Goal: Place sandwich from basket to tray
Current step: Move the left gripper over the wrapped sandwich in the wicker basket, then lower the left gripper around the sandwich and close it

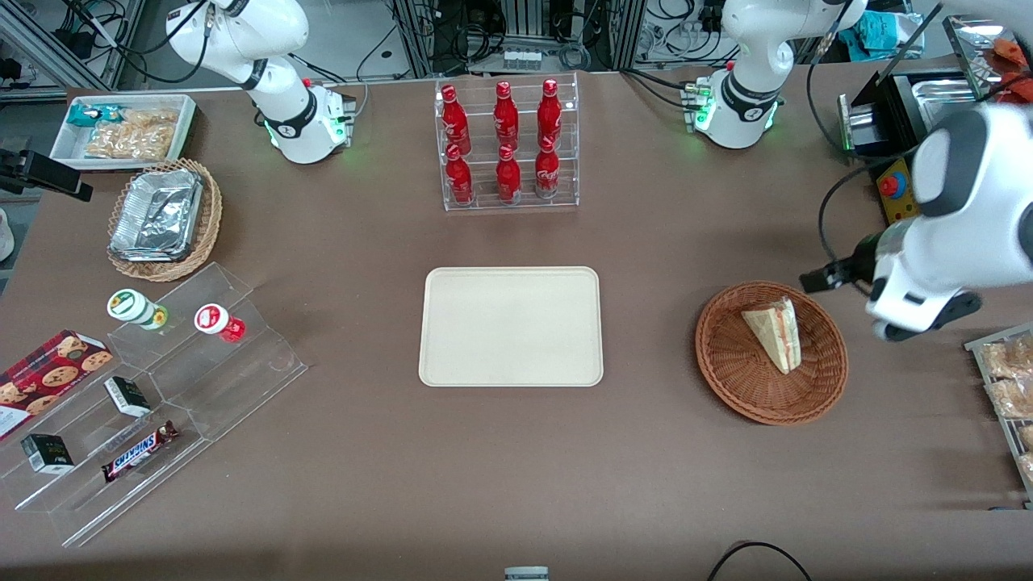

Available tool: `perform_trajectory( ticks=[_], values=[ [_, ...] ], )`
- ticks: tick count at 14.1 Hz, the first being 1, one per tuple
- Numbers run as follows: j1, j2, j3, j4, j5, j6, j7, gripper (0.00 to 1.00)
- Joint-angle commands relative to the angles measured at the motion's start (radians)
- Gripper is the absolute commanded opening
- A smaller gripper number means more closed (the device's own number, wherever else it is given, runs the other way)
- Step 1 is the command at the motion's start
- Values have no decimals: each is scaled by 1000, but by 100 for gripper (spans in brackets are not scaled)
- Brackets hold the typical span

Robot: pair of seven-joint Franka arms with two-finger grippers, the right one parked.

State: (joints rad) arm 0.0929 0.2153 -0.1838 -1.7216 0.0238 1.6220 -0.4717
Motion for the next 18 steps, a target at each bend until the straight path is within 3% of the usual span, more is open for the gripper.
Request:
perform_trajectory(
  ticks=[1,18],
  values=[
    [4,-34,-6,-206,1,203,-30,100],
    [25,107,4,-346,1,515,-84,100]
  ],
)
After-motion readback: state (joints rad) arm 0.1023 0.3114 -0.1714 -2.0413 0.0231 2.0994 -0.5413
